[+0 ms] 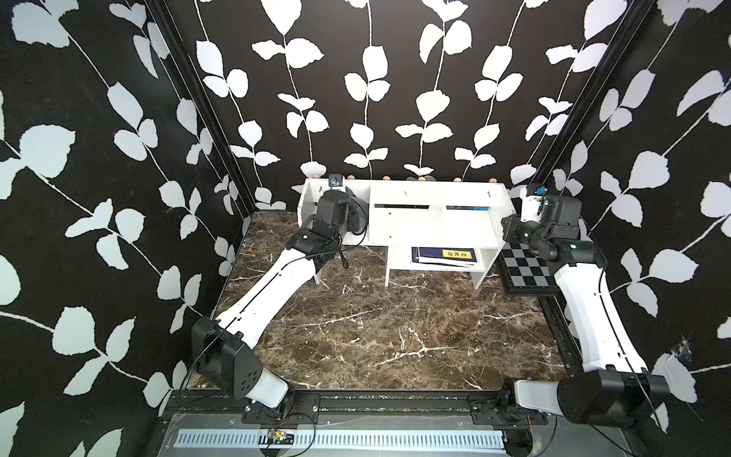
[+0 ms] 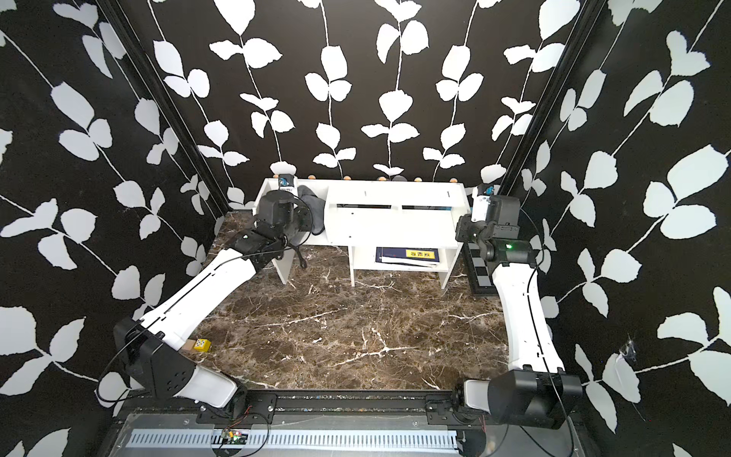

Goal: Wipe the bookshelf clean with a cloth
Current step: Wipe the dust from the shelf.

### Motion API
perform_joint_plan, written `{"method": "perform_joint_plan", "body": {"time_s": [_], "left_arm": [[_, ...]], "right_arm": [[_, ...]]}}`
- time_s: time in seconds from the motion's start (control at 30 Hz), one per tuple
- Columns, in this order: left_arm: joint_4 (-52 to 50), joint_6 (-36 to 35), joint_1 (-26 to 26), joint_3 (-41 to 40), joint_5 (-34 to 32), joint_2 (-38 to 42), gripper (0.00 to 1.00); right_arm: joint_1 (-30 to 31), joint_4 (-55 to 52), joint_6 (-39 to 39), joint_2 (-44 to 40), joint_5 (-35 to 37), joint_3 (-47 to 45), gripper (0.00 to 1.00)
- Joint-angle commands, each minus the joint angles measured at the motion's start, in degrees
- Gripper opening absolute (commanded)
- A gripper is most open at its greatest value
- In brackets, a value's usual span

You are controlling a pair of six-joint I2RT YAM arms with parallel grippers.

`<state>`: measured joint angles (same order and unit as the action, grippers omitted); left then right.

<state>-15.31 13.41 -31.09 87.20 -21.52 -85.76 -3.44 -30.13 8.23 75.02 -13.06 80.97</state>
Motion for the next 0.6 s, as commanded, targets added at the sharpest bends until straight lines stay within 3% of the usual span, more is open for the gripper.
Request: {"method": "perform_joint_plan", "body": {"time_s": [0.0, 0.17, 0.37, 0.4, 0.5, 0.57], "left_arm": [[0.2, -2.7, 0.5, 5.0, -3.9, 0.7, 0.00], [-4.9, -2.3, 3.8, 8.5, -9.4, 0.5, 0.00], [-5.6, -0.5, 6.8, 1.2, -9.4, 3.6, 0.00], [-5.3, -0.2, 6.8, -0.4, -9.1, 4.1, 0.00], [-4.9, 1.8, 6.8, -4.5, -7.2, 5.3, 0.00], [-4.7, 3.3, 6.8, -6.6, -5.7, 5.5, 0.00]], "right_arm": [[0.4, 0.5, 9.0, -0.2, -10.7, 0.2, 0.00], [0.4, 0.2, 8.3, -1.3, -10.3, -0.3, 0.00], [0.5, 0.2, 8.9, -2.1, -9.6, -1.3, 0.00], [0.5, 0.1, 8.9, -2.3, -9.0, -1.5, 0.03], [0.5, 0.0, 8.8, -3.9, -6.3, -2.7, 0.31], [0.5, 0.0, 8.6, -4.8, -5.0, -3.3, 0.44]]}}
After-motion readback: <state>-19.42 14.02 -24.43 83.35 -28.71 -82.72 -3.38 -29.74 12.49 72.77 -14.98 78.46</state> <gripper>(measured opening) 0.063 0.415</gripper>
